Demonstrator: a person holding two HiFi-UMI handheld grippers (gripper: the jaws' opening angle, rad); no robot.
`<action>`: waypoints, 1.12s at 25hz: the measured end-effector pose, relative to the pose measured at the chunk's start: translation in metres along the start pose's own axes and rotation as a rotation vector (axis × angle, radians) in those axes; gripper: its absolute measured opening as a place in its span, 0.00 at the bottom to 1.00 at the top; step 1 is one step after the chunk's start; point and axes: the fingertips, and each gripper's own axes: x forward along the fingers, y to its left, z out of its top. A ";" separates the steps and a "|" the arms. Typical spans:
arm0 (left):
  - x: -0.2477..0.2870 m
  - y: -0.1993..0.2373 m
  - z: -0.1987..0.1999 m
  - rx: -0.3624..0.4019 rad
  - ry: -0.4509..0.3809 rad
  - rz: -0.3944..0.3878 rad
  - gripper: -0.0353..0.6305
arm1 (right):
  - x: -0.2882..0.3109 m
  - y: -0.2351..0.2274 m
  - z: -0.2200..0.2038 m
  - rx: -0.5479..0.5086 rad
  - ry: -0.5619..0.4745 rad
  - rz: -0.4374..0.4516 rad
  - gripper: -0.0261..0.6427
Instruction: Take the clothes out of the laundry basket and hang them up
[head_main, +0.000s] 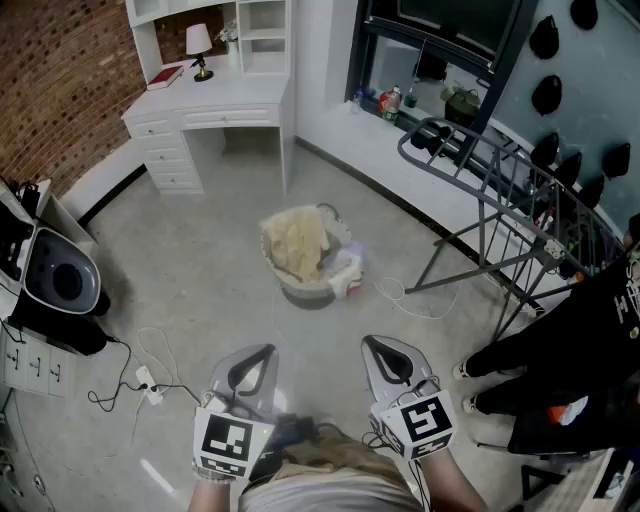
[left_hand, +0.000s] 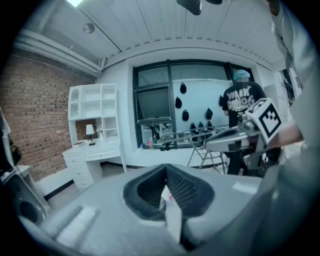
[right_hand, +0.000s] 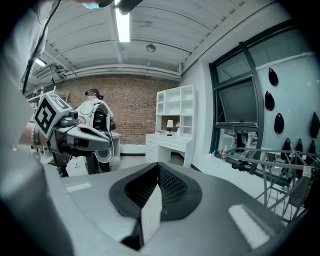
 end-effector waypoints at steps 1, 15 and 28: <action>0.000 -0.001 0.000 -0.001 0.001 0.000 0.05 | 0.000 0.000 0.000 0.000 0.001 0.000 0.05; 0.004 -0.005 0.000 -0.002 0.006 0.003 0.05 | -0.002 -0.005 -0.001 0.013 -0.007 0.004 0.05; 0.012 -0.005 0.005 -0.025 0.004 0.003 0.05 | -0.002 -0.013 0.001 0.052 -0.016 0.016 0.05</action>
